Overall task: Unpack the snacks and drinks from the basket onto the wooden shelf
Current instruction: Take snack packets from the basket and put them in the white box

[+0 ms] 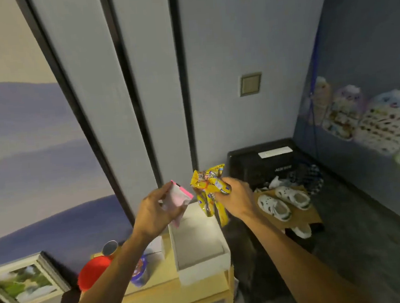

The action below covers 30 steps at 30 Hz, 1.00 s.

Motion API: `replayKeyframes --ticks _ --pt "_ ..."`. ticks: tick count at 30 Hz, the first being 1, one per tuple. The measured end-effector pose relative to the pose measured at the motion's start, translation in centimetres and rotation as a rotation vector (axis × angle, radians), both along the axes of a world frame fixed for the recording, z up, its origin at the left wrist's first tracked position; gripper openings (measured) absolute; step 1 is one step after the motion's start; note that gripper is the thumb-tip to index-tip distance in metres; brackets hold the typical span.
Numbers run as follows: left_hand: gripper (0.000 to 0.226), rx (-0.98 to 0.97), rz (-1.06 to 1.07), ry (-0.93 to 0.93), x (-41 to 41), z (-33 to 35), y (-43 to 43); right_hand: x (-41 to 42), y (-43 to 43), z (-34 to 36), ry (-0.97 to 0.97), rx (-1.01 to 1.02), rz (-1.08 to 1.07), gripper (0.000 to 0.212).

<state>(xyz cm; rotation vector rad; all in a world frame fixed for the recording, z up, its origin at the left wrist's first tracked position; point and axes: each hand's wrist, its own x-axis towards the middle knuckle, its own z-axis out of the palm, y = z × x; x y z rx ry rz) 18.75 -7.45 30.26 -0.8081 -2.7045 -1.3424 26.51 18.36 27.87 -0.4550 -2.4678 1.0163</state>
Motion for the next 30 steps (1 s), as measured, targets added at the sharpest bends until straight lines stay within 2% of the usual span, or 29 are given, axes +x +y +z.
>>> replayKeyframes --ticks 5,8,15,22,30 --pt "0.086 0.010 -0.149 -0.005 4.8 0.1 3.6 8.8 1.7 1.2 0.024 -0.016 -0.139 0.025" --pt "0.083 0.012 -0.224 -0.003 8.3 0.3 6.5 14.2 3.4 2.0 0.052 0.005 -0.209 0.019" --pt "0.095 0.011 -0.363 -0.060 17.4 0.0 14.9 27.8 9.3 1.4 0.079 -0.032 -0.358 0.009" --pt "0.094 -0.033 -0.530 -0.050 28.3 -3.2 24.0 41.1 15.4 -1.9 0.027 -0.062 -0.536 0.012" --pt "0.100 -0.078 -0.715 -0.081 35.3 -7.8 31.4 49.9 19.6 -7.6 -0.064 -0.133 -0.723 0.017"
